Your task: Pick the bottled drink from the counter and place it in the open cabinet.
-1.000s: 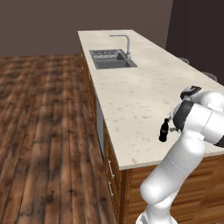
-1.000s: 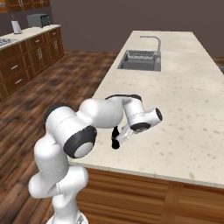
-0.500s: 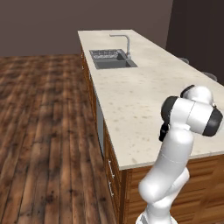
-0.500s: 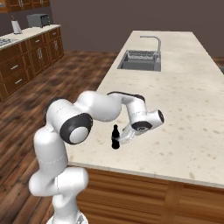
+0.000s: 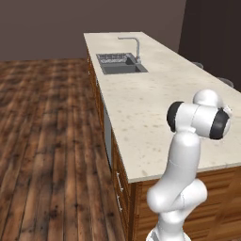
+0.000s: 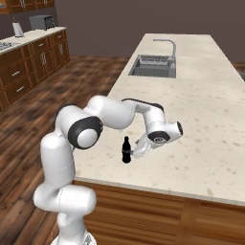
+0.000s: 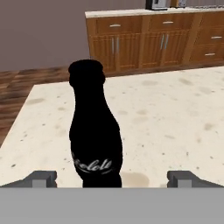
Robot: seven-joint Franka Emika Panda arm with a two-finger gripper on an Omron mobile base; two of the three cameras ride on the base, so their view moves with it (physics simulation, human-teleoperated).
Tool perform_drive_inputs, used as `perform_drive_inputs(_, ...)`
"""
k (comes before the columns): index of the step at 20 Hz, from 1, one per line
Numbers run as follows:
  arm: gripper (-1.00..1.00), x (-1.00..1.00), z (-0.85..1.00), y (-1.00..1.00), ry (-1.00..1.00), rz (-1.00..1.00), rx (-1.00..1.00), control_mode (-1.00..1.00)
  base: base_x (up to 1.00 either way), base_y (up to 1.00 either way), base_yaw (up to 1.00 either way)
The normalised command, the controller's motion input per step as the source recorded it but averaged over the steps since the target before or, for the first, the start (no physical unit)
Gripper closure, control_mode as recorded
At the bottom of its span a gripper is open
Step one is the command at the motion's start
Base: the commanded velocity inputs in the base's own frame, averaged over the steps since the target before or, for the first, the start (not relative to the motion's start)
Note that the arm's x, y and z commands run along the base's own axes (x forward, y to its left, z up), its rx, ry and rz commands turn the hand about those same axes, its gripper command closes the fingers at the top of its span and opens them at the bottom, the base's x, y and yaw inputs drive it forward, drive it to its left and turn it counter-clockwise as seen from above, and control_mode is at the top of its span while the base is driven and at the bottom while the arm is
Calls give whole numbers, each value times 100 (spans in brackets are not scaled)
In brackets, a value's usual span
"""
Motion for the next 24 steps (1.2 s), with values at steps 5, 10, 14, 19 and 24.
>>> perform_drive_inputs(5, -100, 2, -7, 3, 1, 0, 0, -100, 0, 0, 0)
perform_drive_inputs(10, -100, 0, -10, 11, 2, 0, 0, -100, 0, 0, 0)
perform_drive_inputs(14, -100, 0, -10, 18, 0, 0, 0, -100, 0, 0, 0)
perform_drive_inputs(19, -100, 0, -6, 17, 0, 0, 0, -100, 0, 0, 0)
perform_drive_inputs(24, -100, 0, -7, 18, 0, 0, 0, -100, 0, 0, 0)
